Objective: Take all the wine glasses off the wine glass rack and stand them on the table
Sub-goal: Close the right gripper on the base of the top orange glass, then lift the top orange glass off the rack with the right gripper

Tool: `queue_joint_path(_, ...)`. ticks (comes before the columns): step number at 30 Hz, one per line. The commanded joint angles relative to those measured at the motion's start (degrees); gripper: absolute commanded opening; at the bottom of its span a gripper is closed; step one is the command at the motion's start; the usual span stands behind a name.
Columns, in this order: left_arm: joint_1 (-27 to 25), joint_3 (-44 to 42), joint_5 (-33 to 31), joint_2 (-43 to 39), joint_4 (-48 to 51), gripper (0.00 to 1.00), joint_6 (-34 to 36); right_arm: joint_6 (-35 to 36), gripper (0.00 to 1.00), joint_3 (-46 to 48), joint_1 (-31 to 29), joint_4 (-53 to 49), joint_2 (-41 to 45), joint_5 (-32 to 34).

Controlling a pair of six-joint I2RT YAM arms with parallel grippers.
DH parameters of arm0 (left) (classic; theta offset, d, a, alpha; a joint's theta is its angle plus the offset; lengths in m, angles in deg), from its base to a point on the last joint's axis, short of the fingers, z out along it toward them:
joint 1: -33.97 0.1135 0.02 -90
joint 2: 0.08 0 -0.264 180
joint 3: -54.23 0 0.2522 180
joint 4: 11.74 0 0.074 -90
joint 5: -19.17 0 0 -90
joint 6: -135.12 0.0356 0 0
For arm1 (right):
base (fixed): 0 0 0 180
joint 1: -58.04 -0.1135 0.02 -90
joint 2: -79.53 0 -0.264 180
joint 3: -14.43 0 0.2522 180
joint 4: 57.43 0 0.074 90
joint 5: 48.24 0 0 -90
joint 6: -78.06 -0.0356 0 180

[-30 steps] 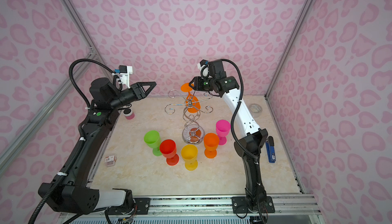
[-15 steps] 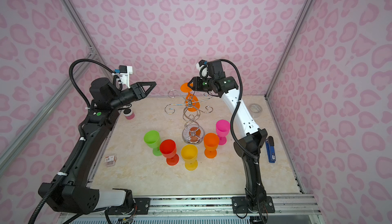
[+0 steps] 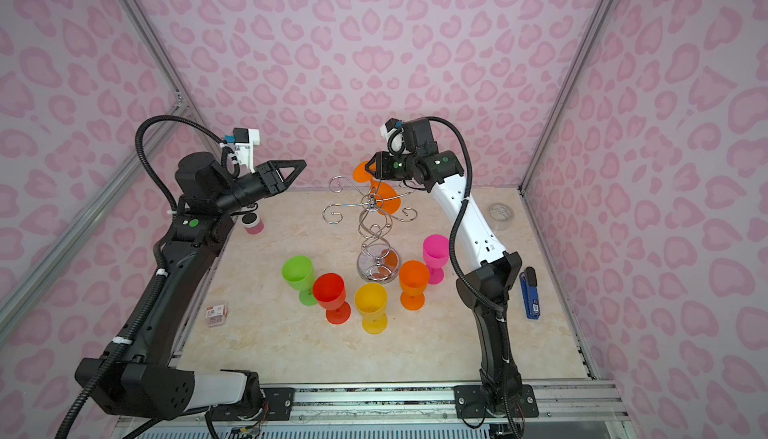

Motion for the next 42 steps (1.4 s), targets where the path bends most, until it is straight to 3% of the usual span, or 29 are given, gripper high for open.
queue_joint_path(1,0.1,-0.3,0.9,0.2,-2.0,0.43,0.0,-0.2,0.34,0.2,-0.1,1.4,-0.4,-0.4)
queue_joint_path(8,0.1,-1.1,1.0,-0.2,-2.1,0.43,0.0,-1.6,0.20,3.1,0.3,3.9,1.0,0.1)
queue_joint_path(17,0.1,-1.8,1.0,-0.5,-2.1,0.43,0.0,-9.0,0.06,17.9,3.0,18.2,7.8,-4.8)
queue_joint_path(26,0.1,-1.8,1.1,-0.2,-2.2,0.42,-0.4,-18.9,0.00,25.7,5.9,31.9,10.3,-13.0)
queue_joint_path(36,0.0,-1.7,1.3,-0.1,-2.1,0.40,-0.7,-31.8,0.00,34.0,8.3,50.1,12.1,-20.0)
queue_joint_path(42,0.0,-1.7,1.2,0.1,-2.2,0.40,-0.8,-31.3,0.00,36.5,8.6,49.9,13.9,-20.3)
